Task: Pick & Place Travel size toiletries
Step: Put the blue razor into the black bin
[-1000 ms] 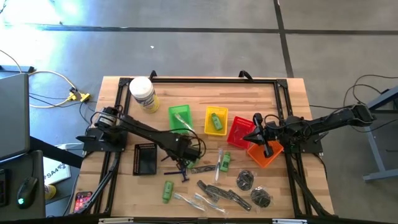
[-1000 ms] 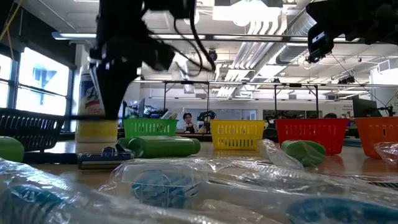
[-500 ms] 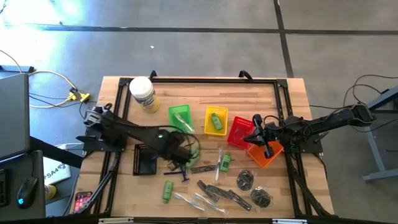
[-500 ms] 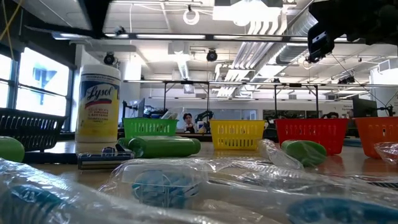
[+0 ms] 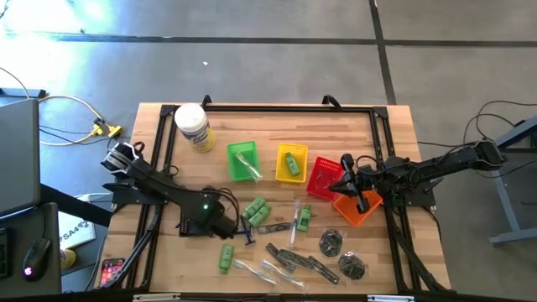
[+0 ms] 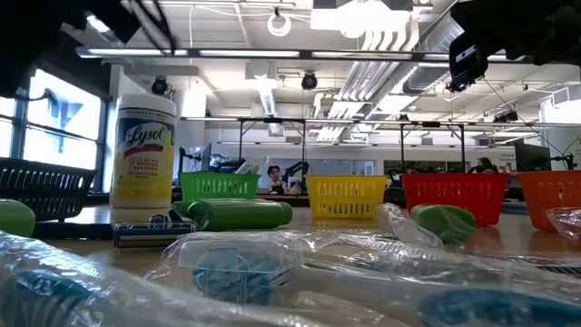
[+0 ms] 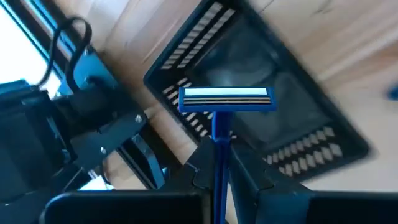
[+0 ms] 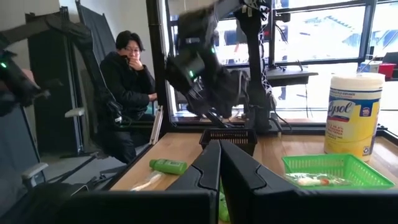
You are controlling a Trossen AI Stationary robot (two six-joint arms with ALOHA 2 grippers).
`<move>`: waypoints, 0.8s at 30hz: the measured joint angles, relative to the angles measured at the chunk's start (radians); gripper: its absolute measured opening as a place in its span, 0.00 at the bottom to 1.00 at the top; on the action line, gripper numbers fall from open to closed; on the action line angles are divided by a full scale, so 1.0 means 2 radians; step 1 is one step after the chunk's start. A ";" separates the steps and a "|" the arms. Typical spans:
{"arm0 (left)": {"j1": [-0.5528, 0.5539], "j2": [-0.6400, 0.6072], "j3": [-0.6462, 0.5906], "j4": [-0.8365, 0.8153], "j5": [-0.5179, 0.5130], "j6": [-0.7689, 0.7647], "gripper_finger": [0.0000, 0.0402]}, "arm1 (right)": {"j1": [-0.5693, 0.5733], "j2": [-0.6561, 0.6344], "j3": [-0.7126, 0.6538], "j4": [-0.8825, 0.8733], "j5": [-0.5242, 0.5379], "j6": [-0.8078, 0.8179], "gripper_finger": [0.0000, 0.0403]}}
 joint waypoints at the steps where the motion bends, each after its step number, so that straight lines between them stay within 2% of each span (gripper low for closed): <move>1: 0.000 -0.001 -0.015 0.004 0.010 -0.004 0.04 | 0.000 0.000 0.000 0.001 0.000 0.000 0.01; 9: 0.001 -0.004 -0.074 0.091 0.022 0.013 0.04 | 0.000 0.000 0.000 0.000 0.000 0.000 0.01; 20: 0.035 -0.004 -0.127 0.119 0.005 0.029 0.04 | 0.000 0.000 0.000 0.000 0.010 0.003 0.01; 24: 0.044 -0.004 -0.139 0.148 0.014 0.054 0.09 | 0.000 0.000 0.000 0.000 0.010 0.003 0.01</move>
